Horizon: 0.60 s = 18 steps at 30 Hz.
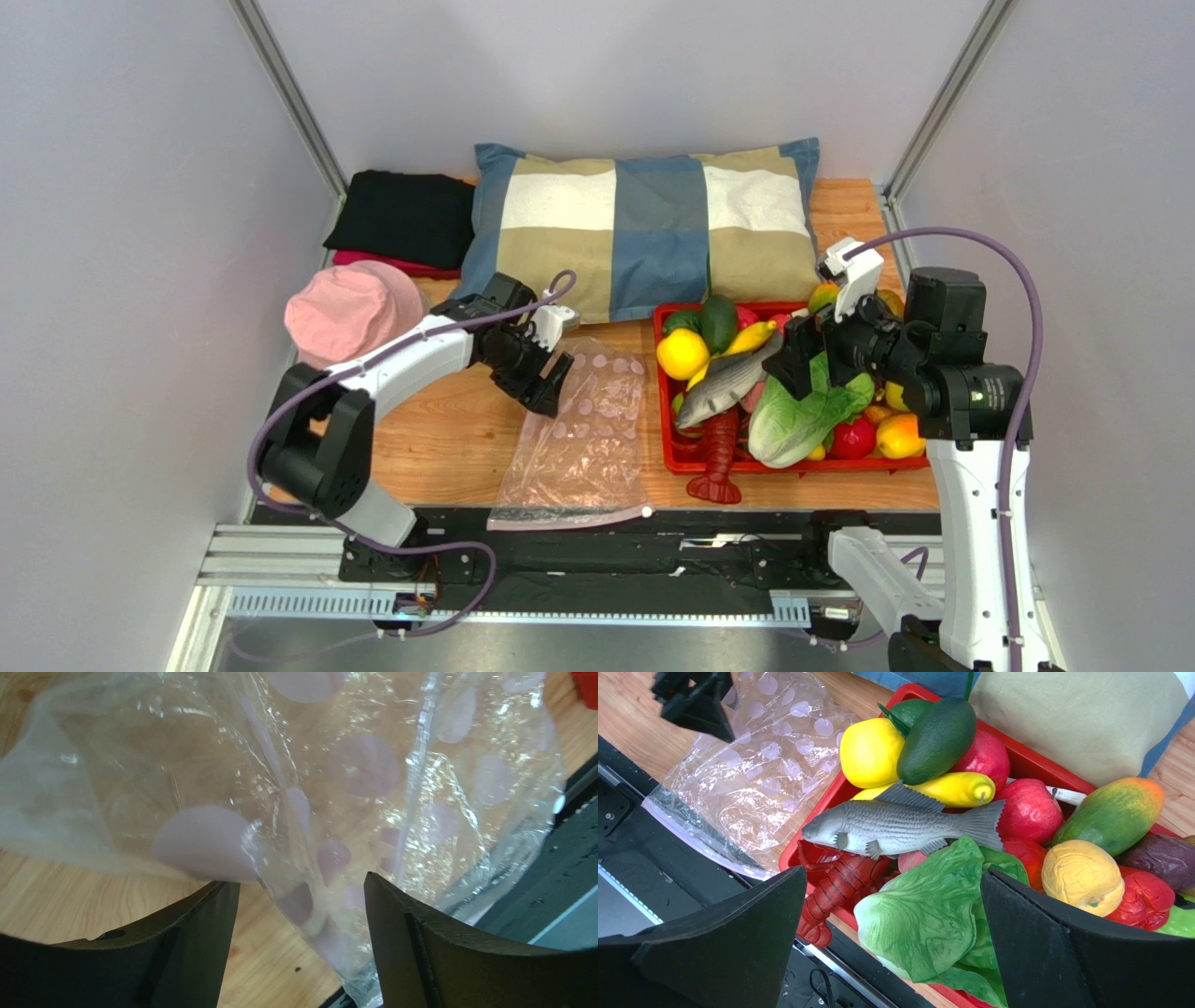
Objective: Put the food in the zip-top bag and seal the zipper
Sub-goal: Pick up the zipper food storage bag at the center of the board.
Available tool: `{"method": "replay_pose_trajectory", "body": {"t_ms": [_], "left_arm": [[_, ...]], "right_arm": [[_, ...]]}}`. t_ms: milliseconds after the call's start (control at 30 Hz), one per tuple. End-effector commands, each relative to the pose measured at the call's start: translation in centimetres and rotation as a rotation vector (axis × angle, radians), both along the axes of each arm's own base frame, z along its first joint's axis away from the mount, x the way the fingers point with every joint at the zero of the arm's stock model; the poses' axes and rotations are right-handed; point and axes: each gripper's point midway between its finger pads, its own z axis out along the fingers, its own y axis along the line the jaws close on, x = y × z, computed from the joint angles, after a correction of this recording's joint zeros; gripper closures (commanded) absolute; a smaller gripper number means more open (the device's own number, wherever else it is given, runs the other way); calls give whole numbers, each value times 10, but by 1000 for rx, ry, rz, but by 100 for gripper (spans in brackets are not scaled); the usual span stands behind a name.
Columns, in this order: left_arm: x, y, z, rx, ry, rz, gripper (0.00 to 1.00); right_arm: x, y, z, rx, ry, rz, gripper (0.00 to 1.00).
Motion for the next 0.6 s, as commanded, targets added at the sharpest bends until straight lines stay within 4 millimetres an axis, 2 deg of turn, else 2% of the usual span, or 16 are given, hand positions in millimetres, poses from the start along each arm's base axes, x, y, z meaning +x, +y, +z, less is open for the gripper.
{"method": "replay_pose_trajectory", "body": {"t_ms": [0,33,67,100,167,233,267,367,467,533,567], "left_arm": [[12,-18,-8,-60,21,6,44],[8,-22,-6,-88,44,-18,58],[3,-25,0,-99,69,-38,92],[1,-25,6,-108,75,-47,100],[-3,-23,25,-168,102,-23,100],[-7,-22,58,-278,98,19,100],[-6,-13,76,-308,74,54,100],[-13,-2,111,-371,71,97,100],[-21,-2,139,-453,107,149,100],[-20,-1,152,-526,146,192,100],[-20,-1,155,-555,167,210,100]], "right_arm": [[0,10,7,9,-54,72,0],[0,11,7,10,-59,75,0],[0,12,6,9,-60,81,0],[1,13,8,10,-79,88,0],[0,15,11,13,-98,95,0],[0,21,16,24,-109,119,0],[0,24,17,30,-106,126,0],[3,37,26,28,-140,175,0],[13,56,46,8,-256,227,0],[12,75,51,-13,-309,288,0],[7,93,59,-2,-359,353,0]]}}
